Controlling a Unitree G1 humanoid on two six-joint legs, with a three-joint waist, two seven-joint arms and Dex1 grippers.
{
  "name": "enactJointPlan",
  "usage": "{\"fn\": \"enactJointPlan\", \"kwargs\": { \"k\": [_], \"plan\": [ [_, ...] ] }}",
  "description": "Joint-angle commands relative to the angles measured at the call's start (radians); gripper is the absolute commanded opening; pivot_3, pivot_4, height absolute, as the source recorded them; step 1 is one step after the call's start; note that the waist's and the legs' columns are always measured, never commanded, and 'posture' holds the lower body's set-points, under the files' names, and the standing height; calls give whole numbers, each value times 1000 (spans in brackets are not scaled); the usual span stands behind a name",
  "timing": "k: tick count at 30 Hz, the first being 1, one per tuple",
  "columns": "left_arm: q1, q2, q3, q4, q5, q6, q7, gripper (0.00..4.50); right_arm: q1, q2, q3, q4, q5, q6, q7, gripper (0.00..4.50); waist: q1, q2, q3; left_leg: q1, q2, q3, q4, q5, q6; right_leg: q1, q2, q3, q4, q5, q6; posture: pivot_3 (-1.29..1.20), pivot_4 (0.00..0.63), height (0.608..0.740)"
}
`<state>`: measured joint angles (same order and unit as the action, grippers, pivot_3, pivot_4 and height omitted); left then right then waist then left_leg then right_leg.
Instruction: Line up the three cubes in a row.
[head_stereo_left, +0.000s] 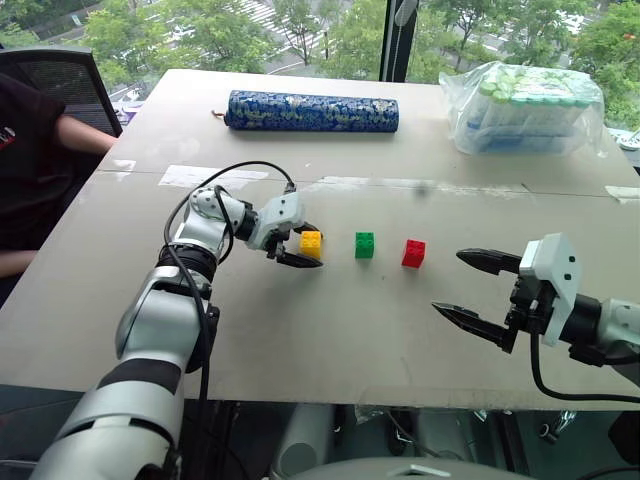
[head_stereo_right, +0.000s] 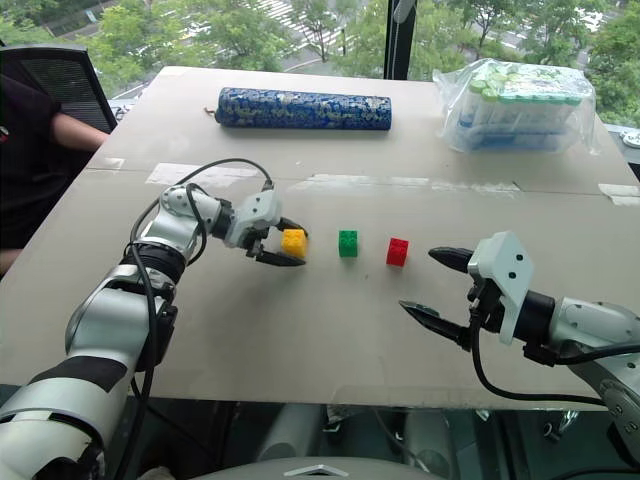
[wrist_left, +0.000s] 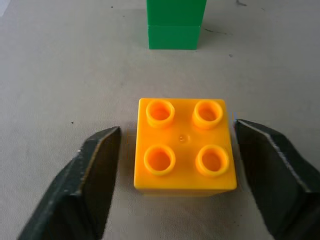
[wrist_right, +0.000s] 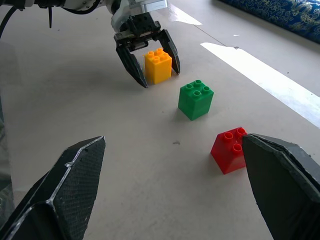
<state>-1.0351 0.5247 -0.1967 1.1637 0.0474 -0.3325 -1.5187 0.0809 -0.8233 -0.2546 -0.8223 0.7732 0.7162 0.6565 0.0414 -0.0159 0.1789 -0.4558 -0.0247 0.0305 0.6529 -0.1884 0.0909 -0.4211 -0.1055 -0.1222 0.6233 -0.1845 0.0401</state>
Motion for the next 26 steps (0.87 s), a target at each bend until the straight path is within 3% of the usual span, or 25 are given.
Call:
{"fn": "enactJointPlan", "kwargs": {
  "k": [1, 5, 12, 16, 18, 21, 26],
  "plan": [
    [-25, 15, 34, -27, -19, 1, -7, 4460, 13, -18, -59, -30, 15, -11, 5, 4500, -1, 0, 0, 0, 0, 0, 0, 0, 0, 0, 0, 0, 0, 0, 0, 0, 150, 740],
    [24, 70, 90, -144, -84, 83, -42, 4460, 30, -23, -81, -29, 17, -18, 11, 4500, -4, 0, 0, 0, 0, 0, 0, 0, 0, 0, 0, 0, 0, 0, 0, 0, 150, 740],
    [272, 166, 241, -619, -251, 417, 75, 4460, 64, -15, -112, -19, 13, -50, 38, 4500, -11, 0, 0, 1, 1, 0, 0, 0, 0, 0, 0, 1, 0, 0, 0, 0, 150, 740],
    [630, 226, 462, -1071, -405, 724, 252, 4460, 204, -10, -254, -12, 20, -75, 113, 4500, -20, 0, 0, 2, 1, 0, -1, 0, -1, 1, -1, 3, -1, -1, -1, 0, 150, 740],
    [812, 260, 546, -1221, -437, 789, 280, 4460, 266, -6, -322, -3, 19, -85, 142, 4500, -32, 1, 0, 3, 1, 0, -4, -1, -2, 2, -1, 5, -3, -1, -2, 0, 150, 740],
    [1024, 288, 672, -1344, -482, 860, 314, 4460, 360, -7, -418, 25, 0, -97, 195, 4500, -26, 2, 1, 7, 2, 0, -4, -3, -4, 3, 0, 4, -3, -3, -4, 0, 150, 740],
    [1223, 291, 778, -1448, -551, 927, 335, 4460, 455, -16, -499, 102, -52, -142, 296, 4500, -15, 7, 1, 6, 3, -1, -8, -3, -4, 4, 0, 5, -4, -3, -4, 0, 150, 740]
  ]
}}
